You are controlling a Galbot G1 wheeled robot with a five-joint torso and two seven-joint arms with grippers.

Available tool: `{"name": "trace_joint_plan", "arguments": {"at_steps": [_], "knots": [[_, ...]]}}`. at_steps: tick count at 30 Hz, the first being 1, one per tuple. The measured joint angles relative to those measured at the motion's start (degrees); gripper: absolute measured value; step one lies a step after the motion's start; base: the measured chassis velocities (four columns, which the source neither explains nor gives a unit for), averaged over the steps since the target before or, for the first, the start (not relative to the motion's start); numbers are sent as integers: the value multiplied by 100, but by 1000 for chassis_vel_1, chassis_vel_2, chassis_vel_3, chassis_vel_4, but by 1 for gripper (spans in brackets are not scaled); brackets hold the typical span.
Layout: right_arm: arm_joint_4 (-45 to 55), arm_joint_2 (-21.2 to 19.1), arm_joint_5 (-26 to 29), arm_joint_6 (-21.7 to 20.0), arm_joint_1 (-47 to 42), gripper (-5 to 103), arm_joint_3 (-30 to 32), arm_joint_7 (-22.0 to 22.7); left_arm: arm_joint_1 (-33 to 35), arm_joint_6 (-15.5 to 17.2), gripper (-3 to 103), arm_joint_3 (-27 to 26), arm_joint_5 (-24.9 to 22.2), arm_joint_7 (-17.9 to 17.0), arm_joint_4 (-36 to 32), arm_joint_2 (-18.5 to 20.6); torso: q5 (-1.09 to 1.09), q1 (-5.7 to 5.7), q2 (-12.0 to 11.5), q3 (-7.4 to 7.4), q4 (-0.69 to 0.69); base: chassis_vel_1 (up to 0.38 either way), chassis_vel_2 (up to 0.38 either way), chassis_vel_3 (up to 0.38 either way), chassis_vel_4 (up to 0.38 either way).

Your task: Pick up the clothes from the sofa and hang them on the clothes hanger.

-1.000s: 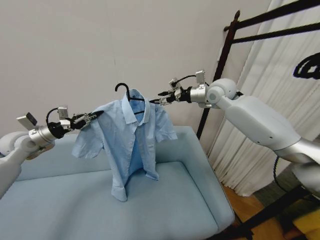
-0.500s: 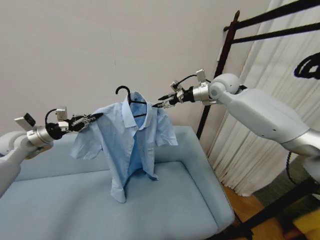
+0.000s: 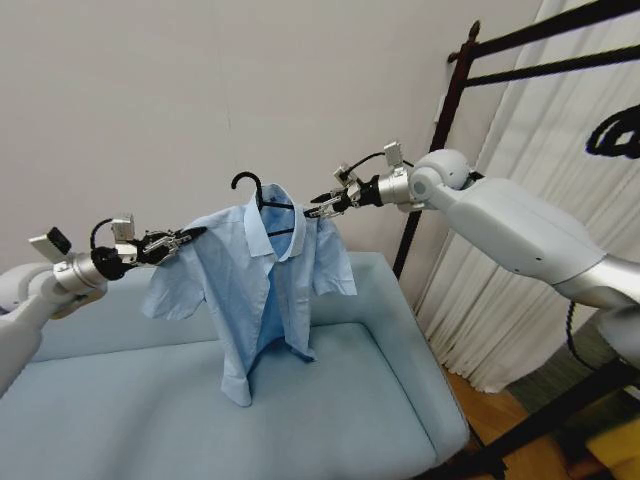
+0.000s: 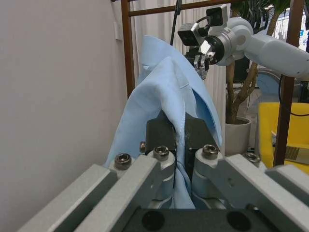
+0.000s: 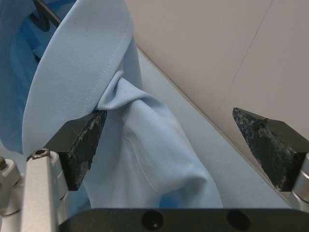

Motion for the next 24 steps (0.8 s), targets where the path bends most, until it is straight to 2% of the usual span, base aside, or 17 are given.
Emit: {"name": "trace_joint_plan", "arguments": {"at_steps": [1,4,7,9,13,16,18,19,22,24], "knots": [[6,11,37,0,1,86,-2,1,-2,-8,3,17,1,1,2,-2,0,0,0,0,0,0,0,0,0],[23,24,87,1,16,83,-14,2,-6,-24,3,44,5,1,2,-11,0,1,0,0,0,0,0,0,0],[65,31,151,1,39,71,-41,1,-35,-50,3,98,21,1,8,-34,0,0,0,0,0,0,0,0,0],[74,27,158,1,47,71,-55,-2,-58,-59,3,125,23,1,12,-44,0,0,0,0,1,0,0,0,0],[111,-26,160,8,53,54,-128,-65,-170,-64,3,214,23,1,31,-90,1,0,0,0,0,0,0,0,0],[136,-56,155,16,53,50,-161,-88,-202,-69,3,244,24,1,41,-106,1,0,0,0,-1,0,0,0,0],[138,-62,154,20,53,41,-166,-95,-212,-84,3,259,24,-3,49,-118,1,0,0,0,-1,0,0,0,0],[138,-62,154,20,53,41,-166,-95,-212,-84,3,259,24,-3,49,-118,1,0,0,0,-1,0,0,0,0],[124,-55,153,33,53,27,-166,-95,-231,-101,3,285,24,-16,57,-136,0,0,0,0,0,0,0,0,0],[125,-54,152,38,53,27,-166,-93,-241,-103,3,294,24,-20,60,-139,0,0,0,0,0,0,0,0,0]]}}
